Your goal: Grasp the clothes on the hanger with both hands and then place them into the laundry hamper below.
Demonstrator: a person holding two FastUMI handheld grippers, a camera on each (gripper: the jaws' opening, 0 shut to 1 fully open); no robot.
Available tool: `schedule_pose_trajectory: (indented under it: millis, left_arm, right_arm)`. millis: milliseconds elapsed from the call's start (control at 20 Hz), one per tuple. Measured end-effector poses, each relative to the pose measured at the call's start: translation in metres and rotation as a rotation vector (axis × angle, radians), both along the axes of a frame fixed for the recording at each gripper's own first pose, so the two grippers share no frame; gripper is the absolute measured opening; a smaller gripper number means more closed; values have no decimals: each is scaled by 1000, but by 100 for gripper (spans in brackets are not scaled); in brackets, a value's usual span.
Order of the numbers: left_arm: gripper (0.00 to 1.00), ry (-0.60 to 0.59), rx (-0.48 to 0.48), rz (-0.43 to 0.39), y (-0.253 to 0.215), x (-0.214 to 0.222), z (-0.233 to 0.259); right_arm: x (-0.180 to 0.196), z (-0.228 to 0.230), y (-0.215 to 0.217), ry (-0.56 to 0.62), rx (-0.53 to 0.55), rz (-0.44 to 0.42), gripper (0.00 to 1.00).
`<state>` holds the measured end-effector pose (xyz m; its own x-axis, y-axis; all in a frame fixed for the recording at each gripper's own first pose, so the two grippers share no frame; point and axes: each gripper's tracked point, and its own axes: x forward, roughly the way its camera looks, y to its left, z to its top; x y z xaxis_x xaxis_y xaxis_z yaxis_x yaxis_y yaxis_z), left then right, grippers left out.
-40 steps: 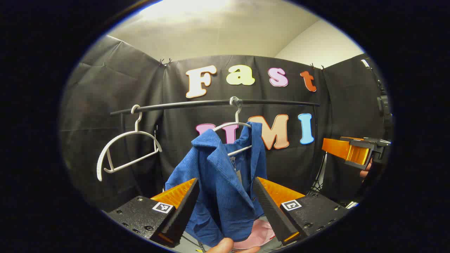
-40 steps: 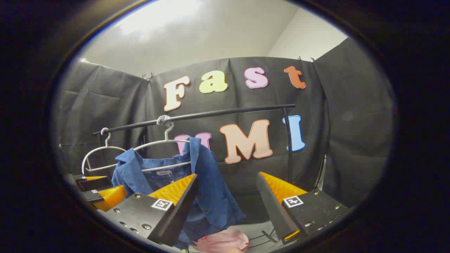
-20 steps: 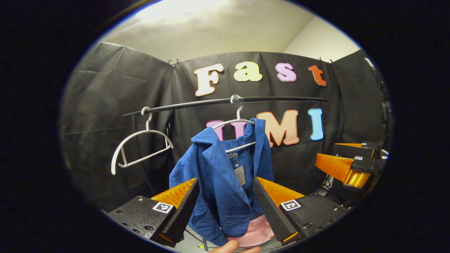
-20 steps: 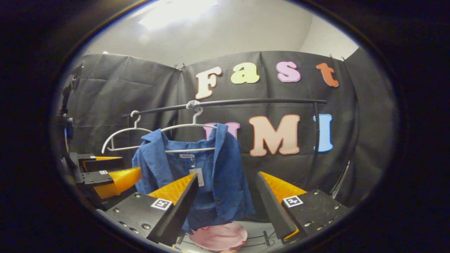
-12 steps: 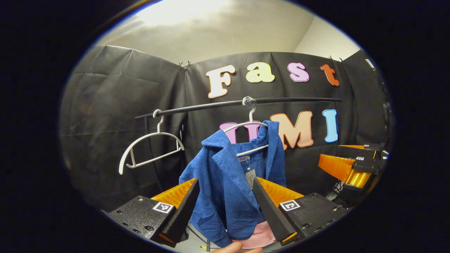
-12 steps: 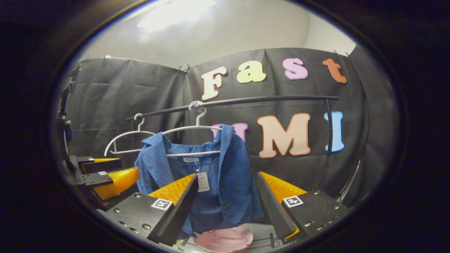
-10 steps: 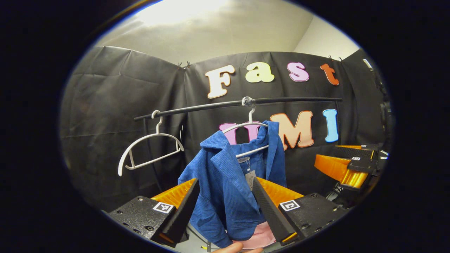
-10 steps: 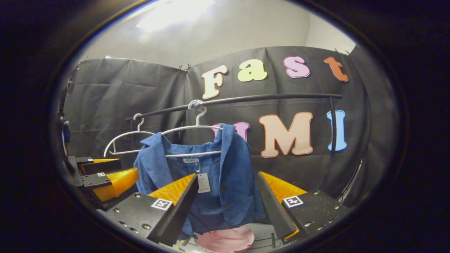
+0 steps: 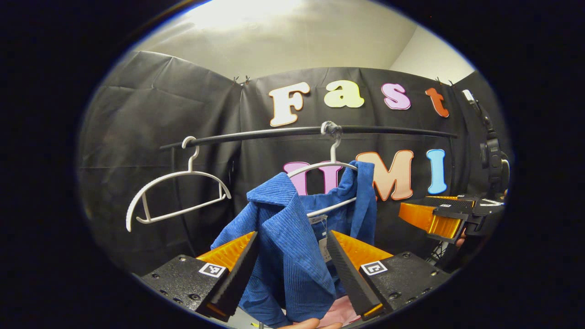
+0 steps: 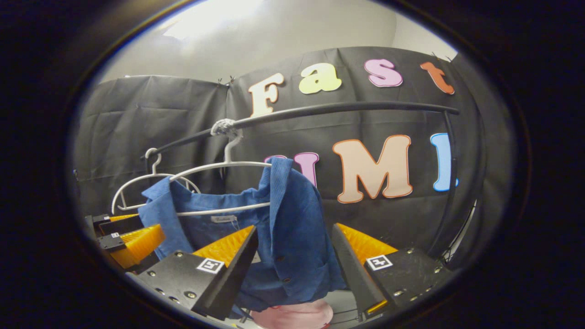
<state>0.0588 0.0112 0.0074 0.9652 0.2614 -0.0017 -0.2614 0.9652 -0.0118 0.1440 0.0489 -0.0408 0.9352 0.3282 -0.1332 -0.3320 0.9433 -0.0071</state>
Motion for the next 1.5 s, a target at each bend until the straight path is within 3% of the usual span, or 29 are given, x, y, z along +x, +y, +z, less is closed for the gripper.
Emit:
schedule_pose_trajectory:
  millis: [100,200,250,300,350,400,450,500,550,700,750,800,950,1100,1150,1300,1350,1400,1450,1500]
  left_arm:
    - [92,18,-9,13,4,10,-7]
    - [92,30,-5,14,5,17,-13]
    - [91,38,3,10,7,20,-16]
    - [86,55,8,0,7,25,-21]
    - [83,74,5,3,9,28,-28]
    - [74,87,-6,2,10,30,-34]
    - [70,100,-13,1,10,33,-38]
    - [65,109,-9,1,11,34,-41]
    - [63,107,3,3,13,36,-41]
    - [53,95,24,-3,16,38,-40]
    - [53,97,21,-6,16,39,-40]
    - [51,95,21,-13,14,40,-41]
    - [51,82,30,-24,13,42,-40]
    - [42,87,19,-25,14,41,-42]
    - [43,92,19,-22,17,40,-43]
    - [26,114,-12,-16,27,39,-48]
    - [21,118,-38,-24,28,39,-49]
    - [10,128,-67,-34,28,39,-51]
    - [9,126,-94,-48,27,39,-51]
    - [6,131,-106,-60,25,38,-51]
  right_arm:
    - [18,-7,0,9,-7,-5,93]
    - [36,-13,-2,21,-16,-14,97]
    - [45,-17,-2,26,-18,-16,94]
    - [54,-20,0,31,-20,-17,97]
    - [61,-25,4,41,-23,-7,91]
    - [67,-30,8,48,-30,2,84]
    - [72,-36,15,56,-39,18,83]
    - [76,-42,21,63,-47,33,77]
    - [79,-47,29,70,-43,49,85]
    - [78,-54,50,94,-1,76,84]
    - [75,-49,54,86,21,73,84]
    - [73,-47,60,84,39,72,77]
    - [79,-51,69,97,46,68,77]
    - [112,-59,63,109,22,-4,77]
    - [123,-61,57,112,22,-34,77]
    - [146,-65,51,132,44,-54,85]
    - [153,-66,42,138,39,-90,76]
    - [158,-68,38,156,45,-99,59]
    - [158,-69,43,170,58,-76,43]
    - [160,-70,46,178,67,-60,43]
